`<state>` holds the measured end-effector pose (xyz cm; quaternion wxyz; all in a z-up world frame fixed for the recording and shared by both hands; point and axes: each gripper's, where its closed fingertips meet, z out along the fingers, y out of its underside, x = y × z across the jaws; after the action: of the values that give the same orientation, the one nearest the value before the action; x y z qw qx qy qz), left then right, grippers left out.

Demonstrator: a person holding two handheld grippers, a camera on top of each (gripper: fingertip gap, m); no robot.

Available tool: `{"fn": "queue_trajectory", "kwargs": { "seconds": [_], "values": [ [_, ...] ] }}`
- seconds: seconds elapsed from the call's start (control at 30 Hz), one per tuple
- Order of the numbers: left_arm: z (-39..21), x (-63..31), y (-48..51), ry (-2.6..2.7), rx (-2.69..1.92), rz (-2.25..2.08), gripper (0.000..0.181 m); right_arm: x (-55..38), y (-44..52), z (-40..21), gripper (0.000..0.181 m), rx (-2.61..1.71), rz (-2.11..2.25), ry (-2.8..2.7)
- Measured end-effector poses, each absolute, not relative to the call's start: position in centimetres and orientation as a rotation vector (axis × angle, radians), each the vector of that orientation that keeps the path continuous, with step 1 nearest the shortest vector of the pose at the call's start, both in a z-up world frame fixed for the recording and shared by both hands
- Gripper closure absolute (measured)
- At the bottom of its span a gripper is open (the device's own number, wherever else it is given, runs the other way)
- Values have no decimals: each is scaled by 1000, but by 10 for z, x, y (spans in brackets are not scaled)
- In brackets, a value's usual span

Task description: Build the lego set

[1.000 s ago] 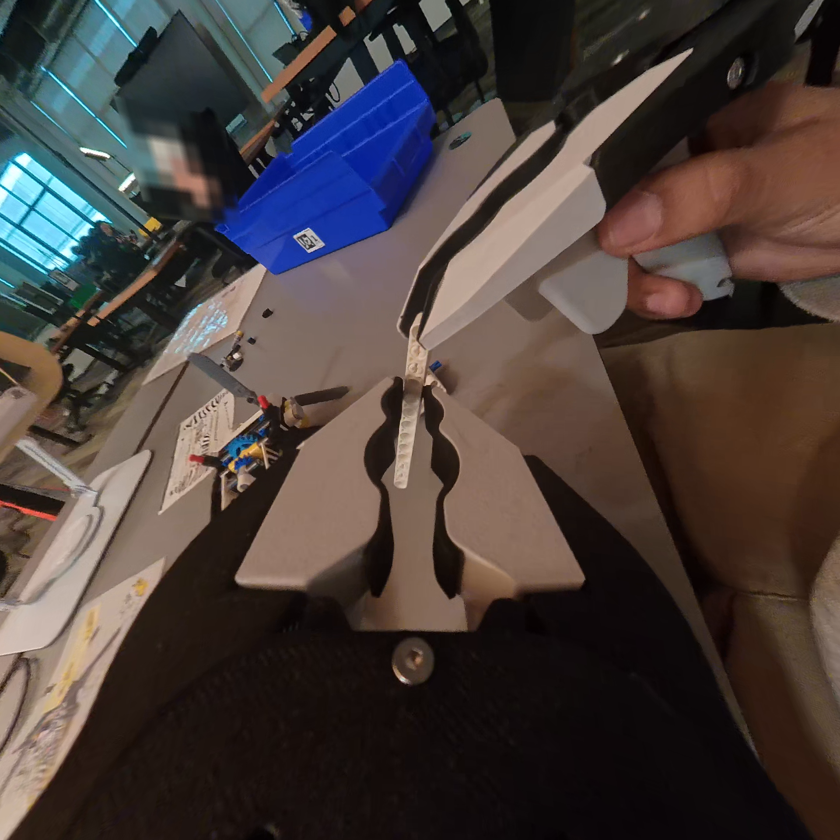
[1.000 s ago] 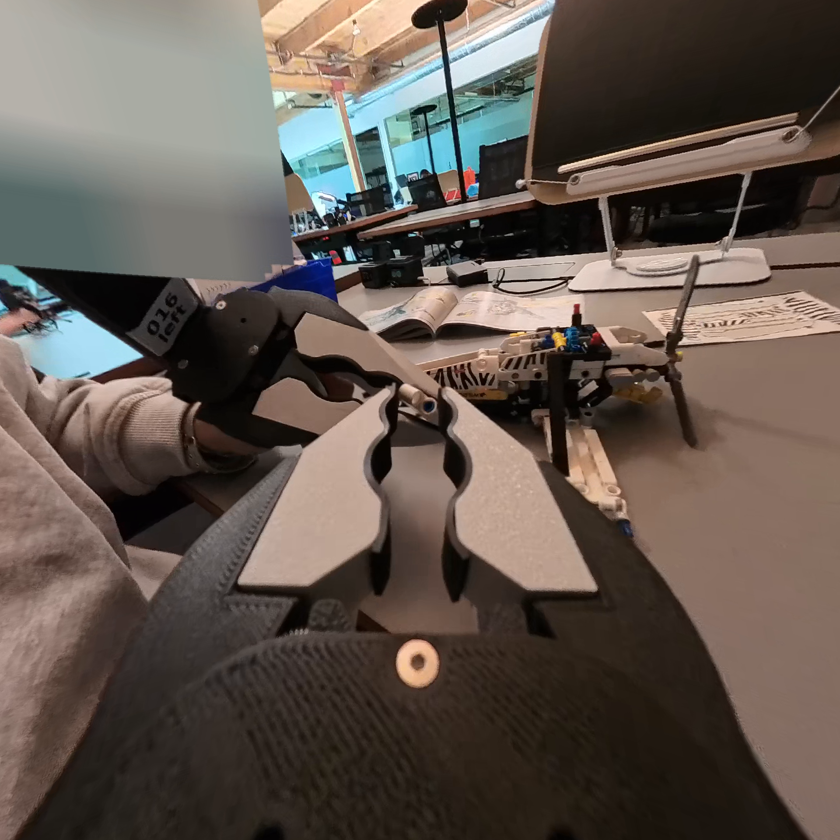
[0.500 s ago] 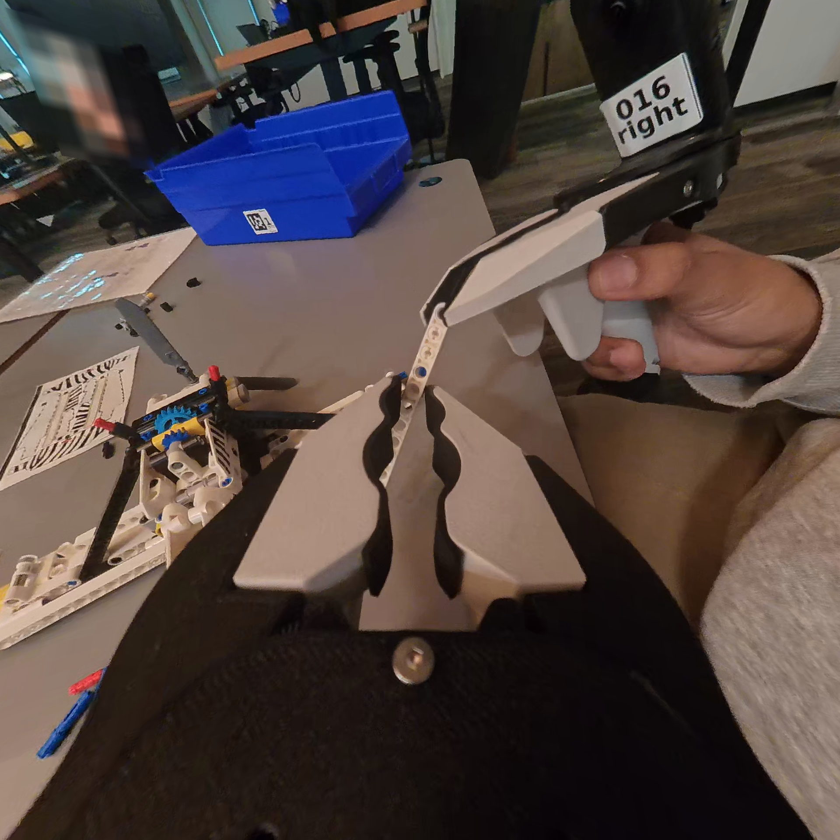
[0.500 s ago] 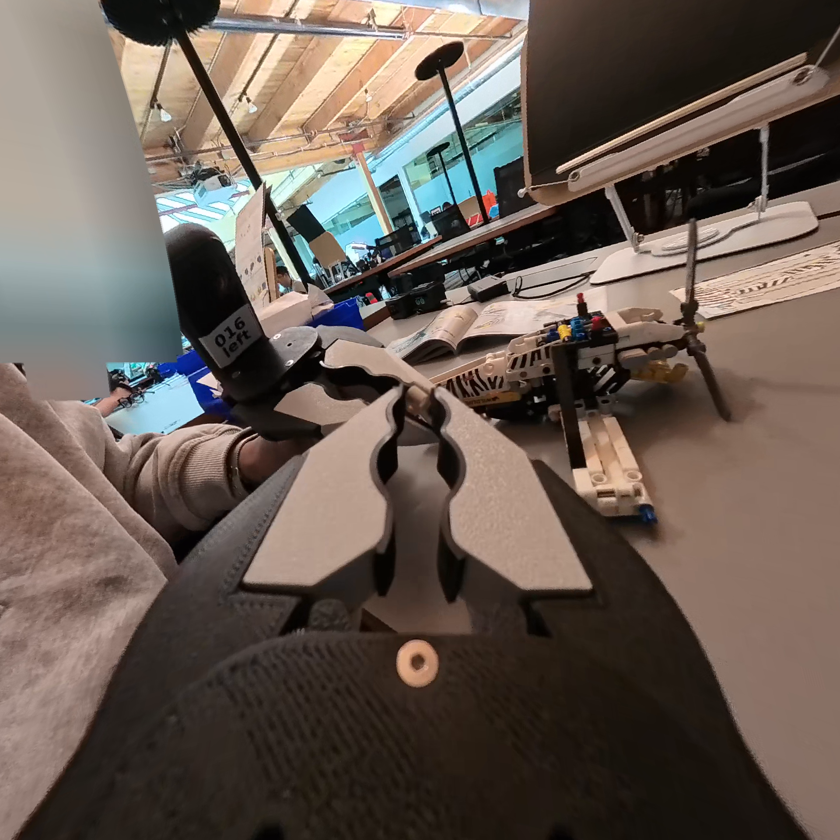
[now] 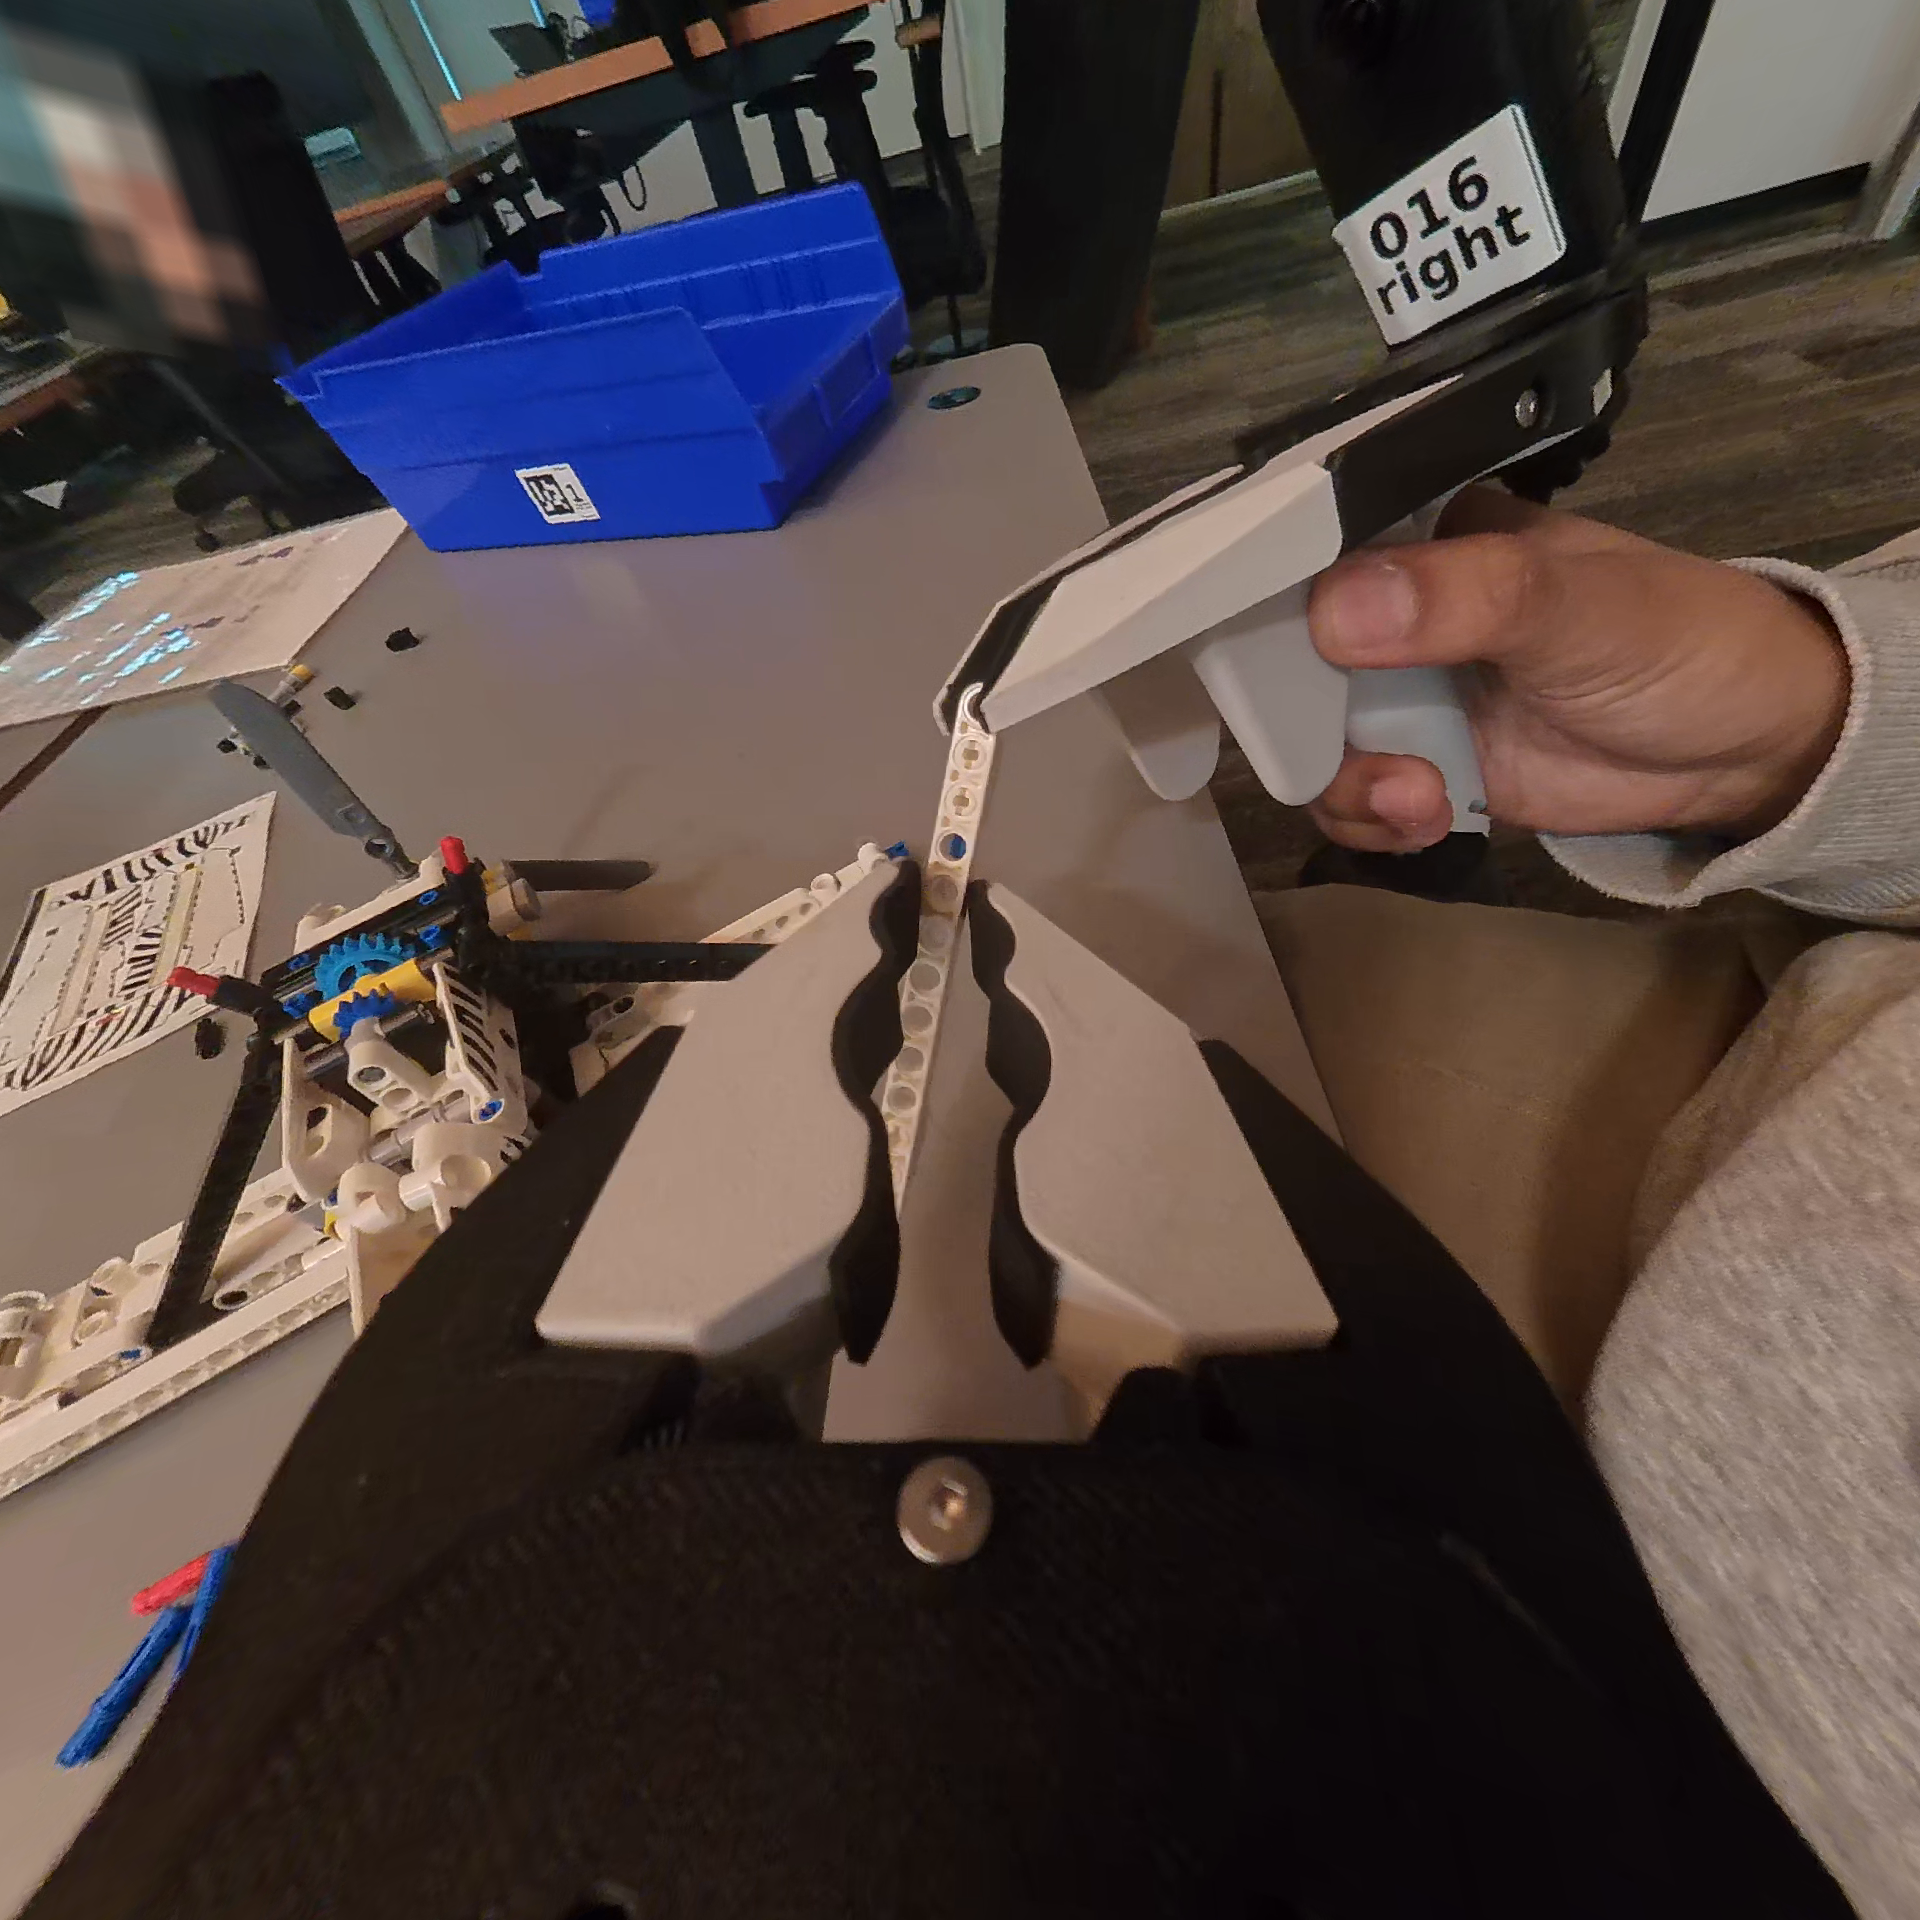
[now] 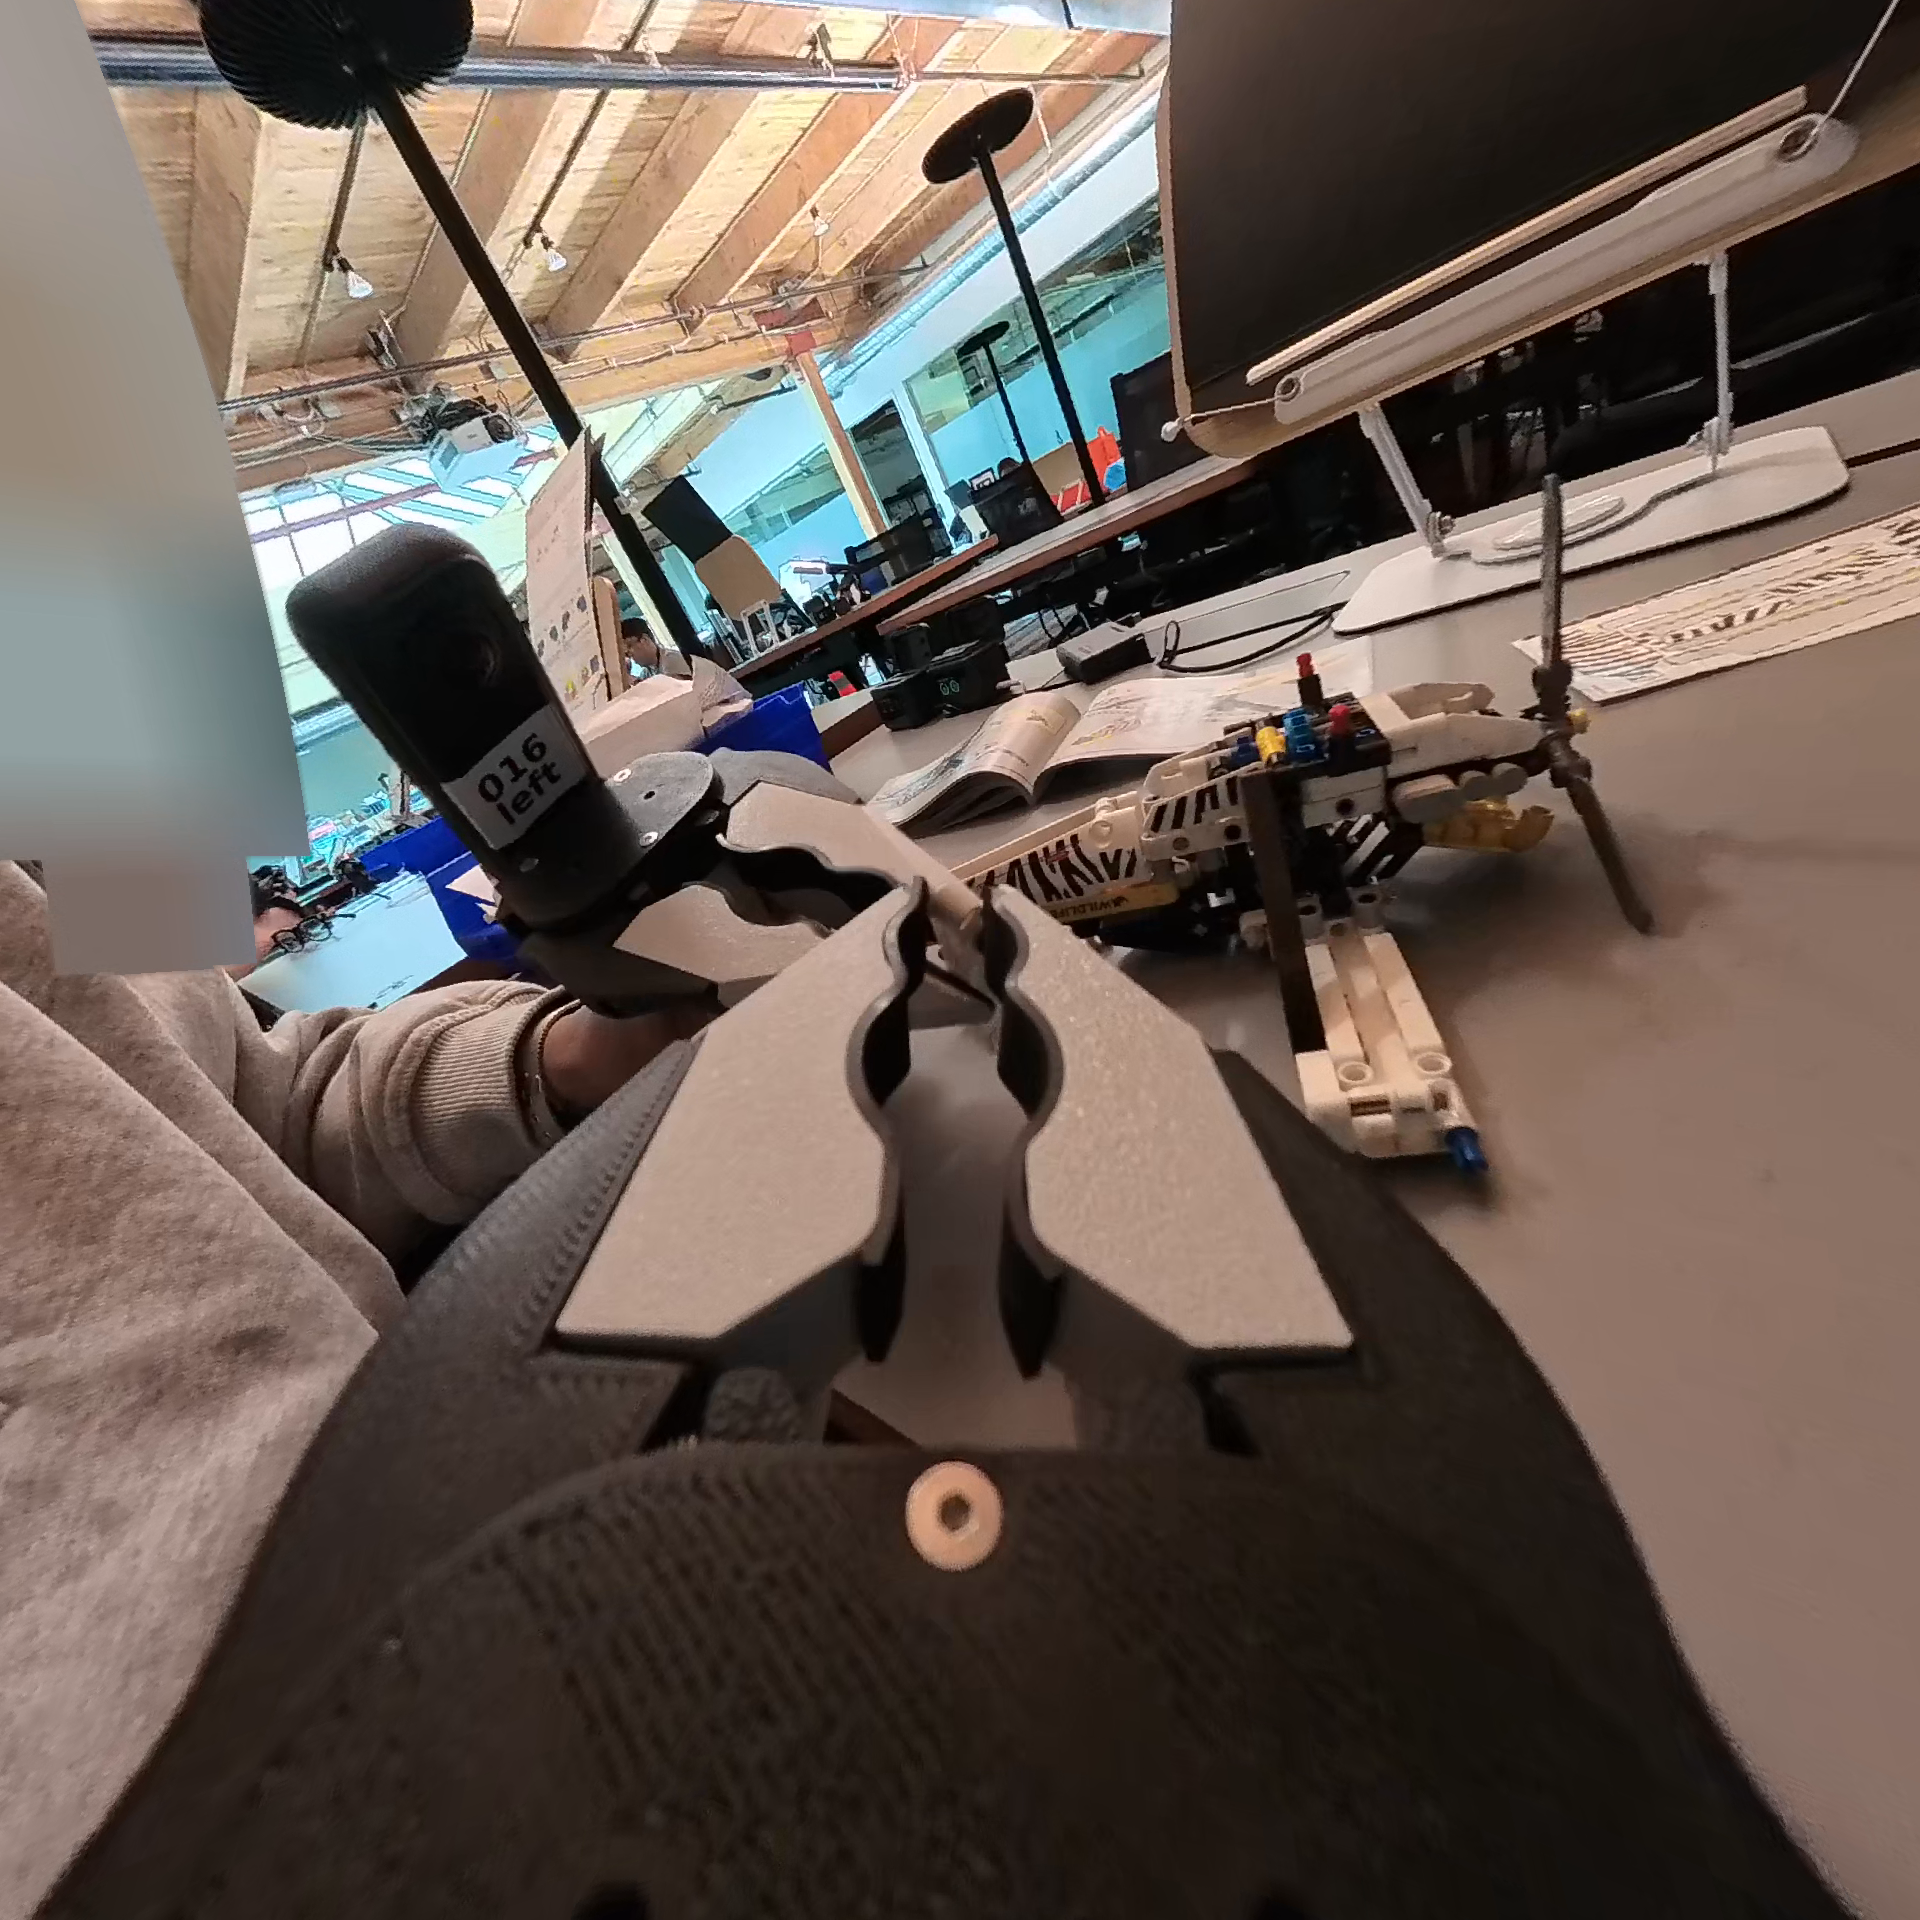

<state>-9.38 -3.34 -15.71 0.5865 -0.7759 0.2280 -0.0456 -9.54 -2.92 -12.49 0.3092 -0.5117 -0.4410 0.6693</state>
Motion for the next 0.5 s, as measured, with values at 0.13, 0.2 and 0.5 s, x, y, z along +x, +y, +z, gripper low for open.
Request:
{"fn": "queue_trajectory", "kwargs": {
  "seconds": [0.13, 0.2, 0.5],
  "values": [
    [-160, -93, -34, 534, -1834, -147, 174, -96, -24, -129, 174, -1395, 1744, -1154],
    [-161, -92, -34, 534, -1845, -172, 175, -96, -20, -133, 173, -1426, 1737, -1140],
    [-163, -92, -35, 521, -1864, -234, 175, -96, -15, -138, 174, -1466, 1745, -1114]
  ]
}}
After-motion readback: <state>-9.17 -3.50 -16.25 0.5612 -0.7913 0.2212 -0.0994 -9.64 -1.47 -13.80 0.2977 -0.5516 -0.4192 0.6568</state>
